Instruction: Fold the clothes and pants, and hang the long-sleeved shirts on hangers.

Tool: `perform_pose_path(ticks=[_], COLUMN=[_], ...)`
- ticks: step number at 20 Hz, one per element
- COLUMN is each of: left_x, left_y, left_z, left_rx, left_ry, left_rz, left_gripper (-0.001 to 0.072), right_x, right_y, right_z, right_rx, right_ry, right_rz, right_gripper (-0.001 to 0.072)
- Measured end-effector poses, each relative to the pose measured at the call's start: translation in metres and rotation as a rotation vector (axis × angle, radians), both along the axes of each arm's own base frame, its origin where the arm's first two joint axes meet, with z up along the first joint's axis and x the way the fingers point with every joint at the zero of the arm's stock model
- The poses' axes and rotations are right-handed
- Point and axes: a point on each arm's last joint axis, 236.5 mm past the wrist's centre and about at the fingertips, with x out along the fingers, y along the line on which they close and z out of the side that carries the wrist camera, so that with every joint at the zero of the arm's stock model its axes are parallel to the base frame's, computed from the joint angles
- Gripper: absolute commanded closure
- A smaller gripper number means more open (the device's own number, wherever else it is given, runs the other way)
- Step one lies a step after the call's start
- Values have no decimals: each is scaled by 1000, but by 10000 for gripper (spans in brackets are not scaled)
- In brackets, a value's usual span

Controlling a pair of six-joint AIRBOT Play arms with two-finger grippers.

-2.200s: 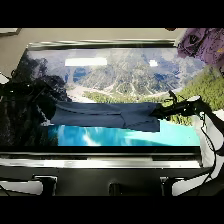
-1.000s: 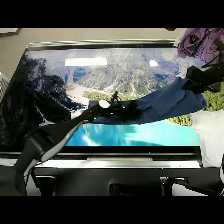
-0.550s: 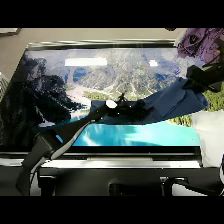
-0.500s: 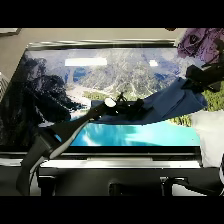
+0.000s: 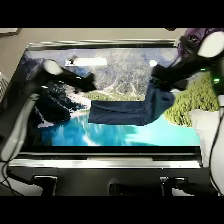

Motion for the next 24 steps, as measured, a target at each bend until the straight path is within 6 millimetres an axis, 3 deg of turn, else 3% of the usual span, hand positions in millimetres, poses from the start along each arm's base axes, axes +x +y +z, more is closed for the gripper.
perform_pose_path(ticks=[2, 5, 7, 9, 13, 20, 23, 24], left_x=[6, 7, 4, 0, -5, -7, -7, -7], left_y=[70, 150, 188, 214, 245, 255, 257, 257], left_z=[24, 50, 58, 62, 64, 65, 63, 63], left_rx=[84, 154, 182, 200, 220, 226, 228, 228], left_ry=[-49, -90, -95, -94, -86, -84, -80, -80], left_rz=[67, 179, 238, 274, 318, 334, 336, 336], left_gripper=[691, 692, 691, 691, 691, 691, 691, 691], right_x=[3, 7, 10, 14, 16, 14, 18, 21], right_y=[33, 81, 109, 133, 171, 210, 228, 234], right_z=[-8, -27, -43, -61, -93, -132, -146, -148], right_rx=[16, 41, 53, 68, 116, 170, 192, 201], right_ry=[-1, 11, 22, 37, 81, 147, 130, 115], right_rz=[1, 10, 17, 19, 27, 40, 48, 54], right_gripper=[687, 687, 687, 687, 687, 673, 458, 437])
